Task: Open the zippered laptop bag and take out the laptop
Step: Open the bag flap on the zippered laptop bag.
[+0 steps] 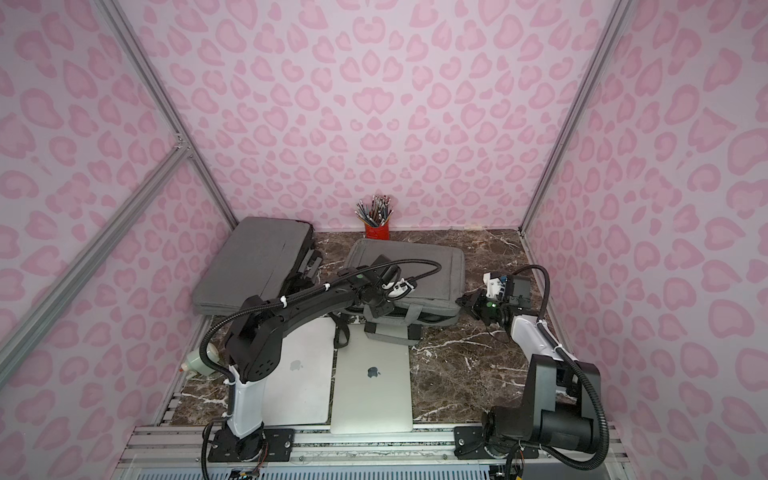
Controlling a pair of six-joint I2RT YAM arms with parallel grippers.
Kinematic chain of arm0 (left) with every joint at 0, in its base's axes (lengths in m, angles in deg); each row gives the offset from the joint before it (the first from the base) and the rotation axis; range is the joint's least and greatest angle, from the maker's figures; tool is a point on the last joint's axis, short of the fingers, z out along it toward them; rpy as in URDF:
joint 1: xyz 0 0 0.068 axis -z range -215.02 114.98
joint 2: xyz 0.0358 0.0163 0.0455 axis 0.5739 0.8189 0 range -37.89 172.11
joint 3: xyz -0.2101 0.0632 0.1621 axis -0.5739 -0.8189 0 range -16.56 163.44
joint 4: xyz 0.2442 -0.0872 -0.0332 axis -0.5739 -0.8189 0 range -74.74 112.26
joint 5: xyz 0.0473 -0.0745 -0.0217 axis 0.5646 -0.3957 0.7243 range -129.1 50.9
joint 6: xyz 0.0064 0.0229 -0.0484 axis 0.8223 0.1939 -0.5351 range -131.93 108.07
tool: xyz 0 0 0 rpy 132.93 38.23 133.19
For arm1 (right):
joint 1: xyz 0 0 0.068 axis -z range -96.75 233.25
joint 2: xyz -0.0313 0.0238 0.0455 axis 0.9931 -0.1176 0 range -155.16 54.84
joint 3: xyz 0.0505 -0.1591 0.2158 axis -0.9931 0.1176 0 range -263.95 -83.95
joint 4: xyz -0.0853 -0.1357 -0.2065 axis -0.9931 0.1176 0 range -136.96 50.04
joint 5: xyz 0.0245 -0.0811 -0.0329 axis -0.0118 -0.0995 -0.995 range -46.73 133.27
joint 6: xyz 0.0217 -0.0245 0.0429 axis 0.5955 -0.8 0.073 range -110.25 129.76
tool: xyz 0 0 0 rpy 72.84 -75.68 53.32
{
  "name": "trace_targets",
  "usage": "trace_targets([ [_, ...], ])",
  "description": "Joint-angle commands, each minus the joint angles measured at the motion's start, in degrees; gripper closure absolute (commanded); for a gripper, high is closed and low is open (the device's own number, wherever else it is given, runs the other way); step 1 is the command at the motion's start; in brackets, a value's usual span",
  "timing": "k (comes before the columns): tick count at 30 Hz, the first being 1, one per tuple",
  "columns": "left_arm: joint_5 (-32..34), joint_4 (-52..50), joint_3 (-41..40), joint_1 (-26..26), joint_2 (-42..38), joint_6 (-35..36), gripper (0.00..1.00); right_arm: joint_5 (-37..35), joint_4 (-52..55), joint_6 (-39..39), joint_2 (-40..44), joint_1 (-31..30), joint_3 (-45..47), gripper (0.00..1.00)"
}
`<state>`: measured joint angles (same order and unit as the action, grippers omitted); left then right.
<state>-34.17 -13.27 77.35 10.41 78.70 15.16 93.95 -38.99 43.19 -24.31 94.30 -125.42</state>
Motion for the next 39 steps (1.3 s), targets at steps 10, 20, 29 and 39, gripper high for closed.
trace_targets([
  [10,-6.69,-13.91,9.19,-0.04,-3.10,-8.27,0.98,-4.87,-1.69,-1.39,0.76,-0.02,-0.41,0.87],
  [20,-16.56,-23.86,22.81,-0.25,1.09,-19.13,0.98,-15.80,-1.27,-1.65,9.64,-1.84,0.18,0.44],
  [29,-24.90,-27.79,34.61,-2.39,6.61,-29.39,0.99,-15.76,1.25,2.91,21.34,-2.41,6.02,0.40],
  [39,-30.15,-24.03,39.16,-3.03,8.27,-37.35,0.99,-17.82,-13.89,22.55,20.49,-17.03,15.18,0.42],
])
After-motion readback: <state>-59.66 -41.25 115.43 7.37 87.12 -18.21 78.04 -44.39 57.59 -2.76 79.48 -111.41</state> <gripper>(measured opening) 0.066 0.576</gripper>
